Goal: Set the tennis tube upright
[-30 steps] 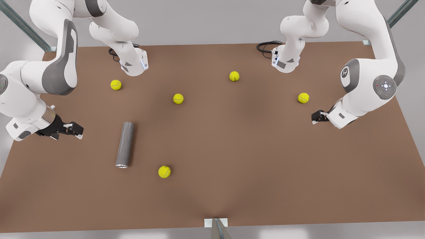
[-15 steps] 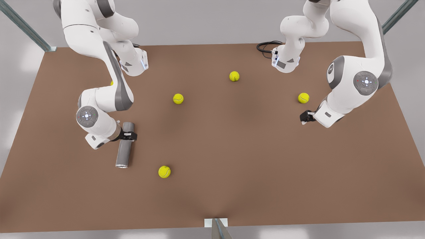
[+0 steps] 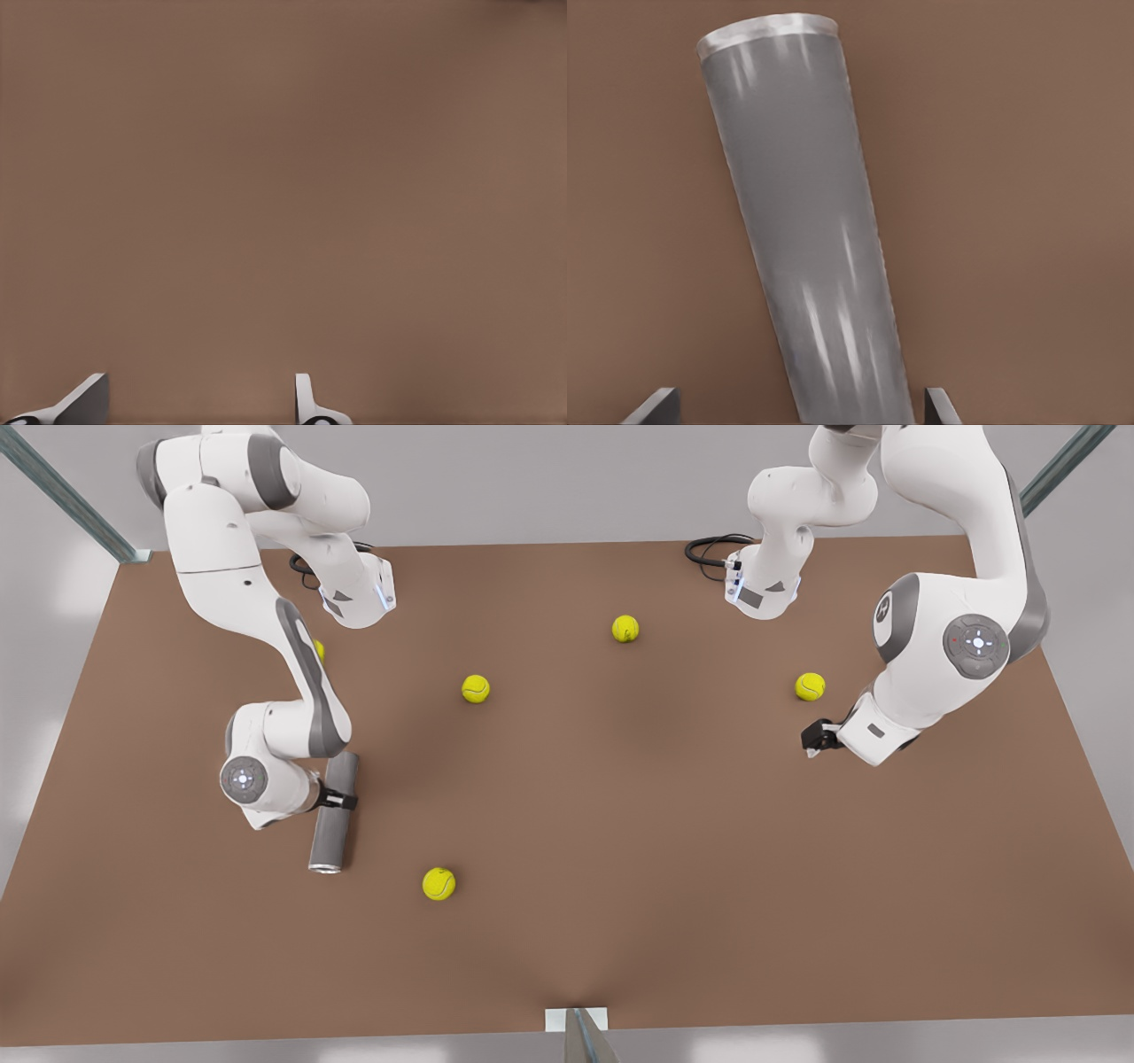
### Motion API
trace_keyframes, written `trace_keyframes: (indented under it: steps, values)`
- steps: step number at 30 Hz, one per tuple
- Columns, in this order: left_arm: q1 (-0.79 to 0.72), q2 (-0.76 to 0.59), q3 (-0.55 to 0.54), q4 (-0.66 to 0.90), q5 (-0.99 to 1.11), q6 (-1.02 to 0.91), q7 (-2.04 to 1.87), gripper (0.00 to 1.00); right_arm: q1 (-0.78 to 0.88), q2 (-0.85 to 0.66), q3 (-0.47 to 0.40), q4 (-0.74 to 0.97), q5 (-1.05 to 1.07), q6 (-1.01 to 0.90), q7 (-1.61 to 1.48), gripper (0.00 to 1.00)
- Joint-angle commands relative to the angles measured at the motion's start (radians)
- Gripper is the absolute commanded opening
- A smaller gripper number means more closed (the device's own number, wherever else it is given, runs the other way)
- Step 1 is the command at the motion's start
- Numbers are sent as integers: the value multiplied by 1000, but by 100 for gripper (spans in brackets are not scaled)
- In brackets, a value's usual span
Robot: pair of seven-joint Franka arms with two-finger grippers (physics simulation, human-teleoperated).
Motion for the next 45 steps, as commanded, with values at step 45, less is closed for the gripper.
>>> trace_keyframes:
  steps: [45]
  values:
    - [0, -1, 0, -1, 2, -5, -6, 100, -26, 94, -2, -31, -15, 152, -72, 67]
